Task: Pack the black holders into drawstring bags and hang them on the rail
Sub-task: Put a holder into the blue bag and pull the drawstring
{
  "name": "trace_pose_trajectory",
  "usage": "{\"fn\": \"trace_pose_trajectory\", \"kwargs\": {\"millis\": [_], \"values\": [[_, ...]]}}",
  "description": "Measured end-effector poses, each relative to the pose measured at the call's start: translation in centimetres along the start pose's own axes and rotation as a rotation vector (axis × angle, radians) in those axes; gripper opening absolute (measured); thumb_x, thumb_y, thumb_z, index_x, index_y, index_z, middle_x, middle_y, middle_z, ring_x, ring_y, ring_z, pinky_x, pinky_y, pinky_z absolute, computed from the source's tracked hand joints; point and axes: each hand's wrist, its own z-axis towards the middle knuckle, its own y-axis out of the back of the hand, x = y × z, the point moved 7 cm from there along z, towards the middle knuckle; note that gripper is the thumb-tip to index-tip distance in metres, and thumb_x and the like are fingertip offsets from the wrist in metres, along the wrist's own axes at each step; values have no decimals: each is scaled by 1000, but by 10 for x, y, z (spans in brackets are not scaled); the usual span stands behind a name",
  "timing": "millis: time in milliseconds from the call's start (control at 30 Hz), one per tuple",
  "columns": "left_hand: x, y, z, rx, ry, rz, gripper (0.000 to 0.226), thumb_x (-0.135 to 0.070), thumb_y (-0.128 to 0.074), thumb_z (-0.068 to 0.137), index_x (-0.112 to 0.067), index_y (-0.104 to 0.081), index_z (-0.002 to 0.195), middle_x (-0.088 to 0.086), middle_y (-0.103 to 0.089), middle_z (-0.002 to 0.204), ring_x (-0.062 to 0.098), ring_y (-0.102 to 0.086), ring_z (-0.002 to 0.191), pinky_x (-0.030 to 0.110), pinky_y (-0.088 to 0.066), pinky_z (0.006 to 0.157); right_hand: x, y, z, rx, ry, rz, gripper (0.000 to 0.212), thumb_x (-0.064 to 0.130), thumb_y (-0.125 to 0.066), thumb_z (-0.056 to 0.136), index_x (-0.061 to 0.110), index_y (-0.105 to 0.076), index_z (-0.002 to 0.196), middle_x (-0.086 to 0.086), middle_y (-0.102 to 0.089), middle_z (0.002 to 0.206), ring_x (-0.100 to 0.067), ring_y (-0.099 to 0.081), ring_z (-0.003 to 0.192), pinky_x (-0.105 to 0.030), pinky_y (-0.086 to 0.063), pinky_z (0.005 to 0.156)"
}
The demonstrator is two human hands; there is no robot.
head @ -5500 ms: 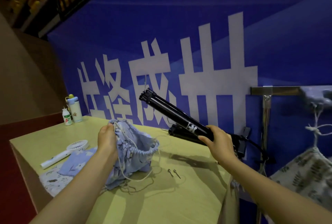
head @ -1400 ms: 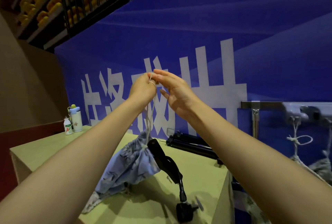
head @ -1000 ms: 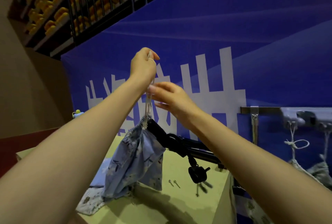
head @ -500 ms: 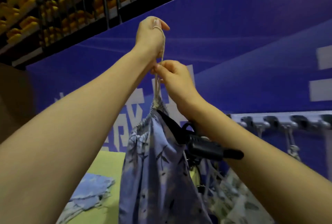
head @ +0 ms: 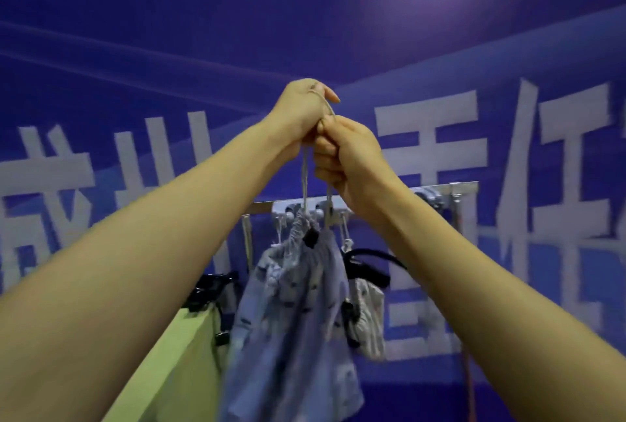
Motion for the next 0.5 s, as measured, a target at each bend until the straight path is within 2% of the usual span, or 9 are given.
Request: {"fn": "trace_pose_trajectory", "kwargs": {"millis": [100, 133, 200, 333, 433, 500], "values": [[-4, -21, 1, 18, 12, -82, 32, -7, -29, 100, -13, -50, 77, -8, -44, 32, 1, -35, 23, 8, -31, 34, 7, 19, -2, -26, 13, 10, 39, 12, -32, 101, 17, -38, 62, 10, -33, 37, -3, -22, 31, -12, -18, 33], [-1, -27, 0, 20, 25, -98, 31, -4, -30, 98, -13, -50, 76, -7, -43, 31, 2, -35, 23, 8, -32, 34, 6, 25, -3, -34, 4, -6, 39, 13, -33, 101, 17, -38, 62, 10, -33, 38, -3, -22, 32, -12, -18, 33], [14, -38, -3, 20, 64, -120, 31, 2, -33, 93, -13, -51, 73, 0, -43, 39, 3, -35, 22, 8, -32, 35, -3, 40, -6, -55, -28, -68, 38, 15, -34, 101, 18, -38, 63, 10, -33, 39, -3, -22, 32, -12, -18, 33], [57, -73, -8, 70, 163, -131, 32, 6, -37, 84, -15, -53, 66, -1, -42, 37, 10, -38, 30, 12, -33, 41, -25, 88, -12, -161, -101, -241, 35, 10, -35, 98, 18, -40, 64, 11, -32, 38, -3, -23, 33, -13, -18, 33], [85, -104, -14, 192, 209, -138, 20, -4, -45, 91, -13, -53, 75, -1, -35, 47, 5, -27, 29, 11, -22, 36, -32, 134, -15, -278, -142, -317, 34, 6, -36, 96, 17, -43, 65, 9, -33, 40, -3, -25, 34, -14, -19, 35], [105, -121, -20, 281, 227, -93, 16, -13, -53, 93, -12, -53, 78, 1, -34, 53, 4, -27, 31, 11, -20, 35, -39, 166, -17, -365, -198, -353, 36, 4, -35, 95, 16, -44, 63, 9, -34, 38, -3, -26, 31, -13, -20, 33]]}}
